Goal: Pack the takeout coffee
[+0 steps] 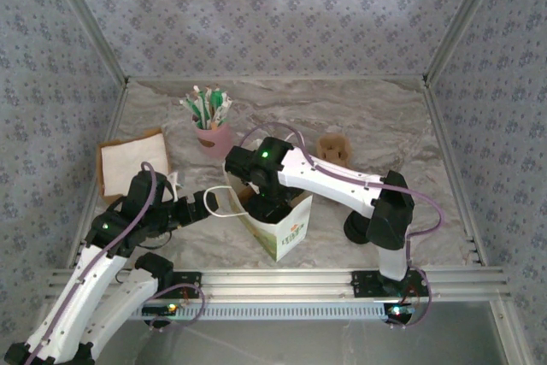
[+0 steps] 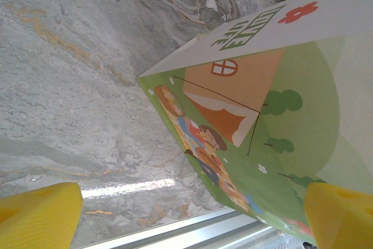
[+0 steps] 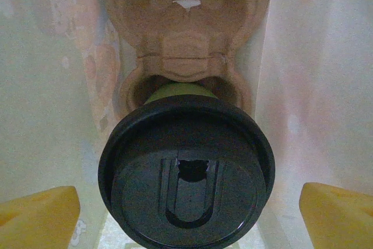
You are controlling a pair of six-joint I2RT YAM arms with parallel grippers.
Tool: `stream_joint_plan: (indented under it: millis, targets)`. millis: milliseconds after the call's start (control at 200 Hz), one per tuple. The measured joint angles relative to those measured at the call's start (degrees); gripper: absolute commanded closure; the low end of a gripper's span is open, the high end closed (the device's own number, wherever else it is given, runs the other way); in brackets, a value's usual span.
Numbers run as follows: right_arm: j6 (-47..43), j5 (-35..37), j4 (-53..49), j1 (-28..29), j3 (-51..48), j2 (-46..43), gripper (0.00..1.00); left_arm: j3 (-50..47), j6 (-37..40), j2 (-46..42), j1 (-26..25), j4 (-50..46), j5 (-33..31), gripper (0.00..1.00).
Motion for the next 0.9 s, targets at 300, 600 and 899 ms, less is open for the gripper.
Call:
stream_joint_plan:
  millis: [300,600,899]
  targets:
    - [0.02,0.02,-0.17,0.07,0.2,0.0,0.01,0.0,0.0,0.0,0.0,0.0,0.0,0.03]
    - [0.46,0.94,-1.84,0.52,2.97,0.0,0.01,0.0,0.0,-0.02,0.0,0.0,-0.02,0.03]
    - [0.9,1.66,-3.08,1.03,5.03,-0.13,0.01,0.13,0.0,-0.42,0.0,-0.31,-0.22,0.03]
